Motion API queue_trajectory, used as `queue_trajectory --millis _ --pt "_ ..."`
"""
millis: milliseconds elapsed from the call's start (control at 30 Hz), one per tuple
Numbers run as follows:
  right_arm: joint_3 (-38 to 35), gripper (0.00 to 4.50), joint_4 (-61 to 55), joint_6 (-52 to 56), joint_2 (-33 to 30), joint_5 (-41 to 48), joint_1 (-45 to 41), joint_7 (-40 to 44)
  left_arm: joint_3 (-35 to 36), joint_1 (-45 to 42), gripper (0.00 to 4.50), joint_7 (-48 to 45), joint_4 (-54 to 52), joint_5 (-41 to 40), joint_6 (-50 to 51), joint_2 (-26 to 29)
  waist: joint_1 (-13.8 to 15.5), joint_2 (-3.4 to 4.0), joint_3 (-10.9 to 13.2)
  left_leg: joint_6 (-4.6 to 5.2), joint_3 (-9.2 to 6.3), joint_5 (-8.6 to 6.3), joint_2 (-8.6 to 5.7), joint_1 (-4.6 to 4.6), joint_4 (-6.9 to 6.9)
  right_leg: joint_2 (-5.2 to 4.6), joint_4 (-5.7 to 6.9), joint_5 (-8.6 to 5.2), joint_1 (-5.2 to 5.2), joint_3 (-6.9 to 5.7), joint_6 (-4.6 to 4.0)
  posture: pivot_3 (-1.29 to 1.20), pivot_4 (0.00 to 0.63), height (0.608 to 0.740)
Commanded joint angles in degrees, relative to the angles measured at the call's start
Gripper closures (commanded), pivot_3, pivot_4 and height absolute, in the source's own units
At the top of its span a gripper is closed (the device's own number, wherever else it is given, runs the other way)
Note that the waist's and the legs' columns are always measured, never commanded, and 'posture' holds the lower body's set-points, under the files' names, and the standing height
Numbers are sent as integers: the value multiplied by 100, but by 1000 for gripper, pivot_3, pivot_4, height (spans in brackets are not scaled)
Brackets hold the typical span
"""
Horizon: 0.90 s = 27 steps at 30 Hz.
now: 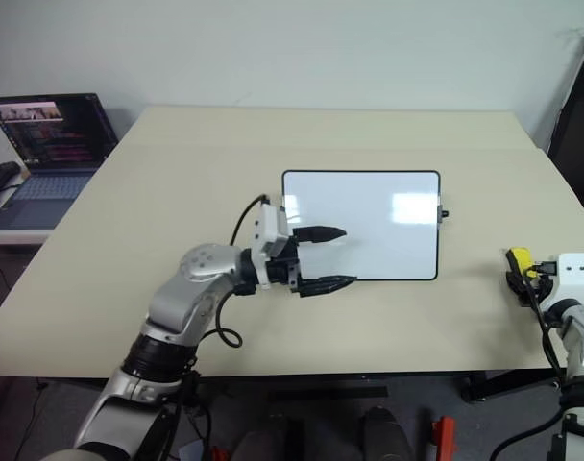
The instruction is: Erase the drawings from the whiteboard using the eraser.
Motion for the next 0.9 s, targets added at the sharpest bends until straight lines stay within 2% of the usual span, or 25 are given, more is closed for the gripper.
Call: queue_trajectory --millis 33,133,200,333,467,633,767,900 --pt "-264 36 -844 17 -238 154 177 25 495 -102 0 160 -128 -71 -95 223 -2 1 1 0 0 0 0 0 0 0 1 -1 0 0 1 0 150 740" --pt "-588 36 -1828 44 -112 503 439 -9 1092 -68 0 522 -57 -120 -174 440 -5 6 4 0 -4 0 1 -1 -2 0 0 -6 -2 -2 9 0 150 740" --pt "-756 36 -2395 29 259 849 399 -260 1556 9 0 957 40 -95 -305 500 -21 7 4 0 -3 0 2 -1 -2 0 0 -11 -2 0 17 0 150 740" --pt "-391 36 -2520 -405 1012 672 257 -572 2092 364 0 1674 330 240 -642 571 -25 4 5 -1 -6 0 6 12 -1 2 0 -11 7 -3 19 0 150 740" --pt "-155 36 -1988 -941 1440 394 61 -802 2087 606 0 2055 814 570 -1112 460 35 4 5 -1 -4 0 2 14 -2 -1 2 3 8 -2 -3 0 150 740" --pt "112 36 -1406 -1480 1861 219 -108 -955 1961 522 0 2873 2046 1199 -2274 -51 102 4 6 -1 -7 0 -3 6 1 -6 -1 7 5 -7 -6 0 150 740" --pt "235 36 -1186 -1710 2036 165 -239 -1033 2025 322 0 3295 2698 1305 -2710 -303 78 4 6 -1 -8 0 -1 6 -2 -4 2 7 1 -8 -7 0 150 740" --pt "359 36 -990 -1806 2164 109 -364 -1134 1888 341 0 3564 3643 1629 -3309 -328 44 6 5 -1 -4 0 -2 10 -3 -4 2 7 3 -4 -7 0 150 740"
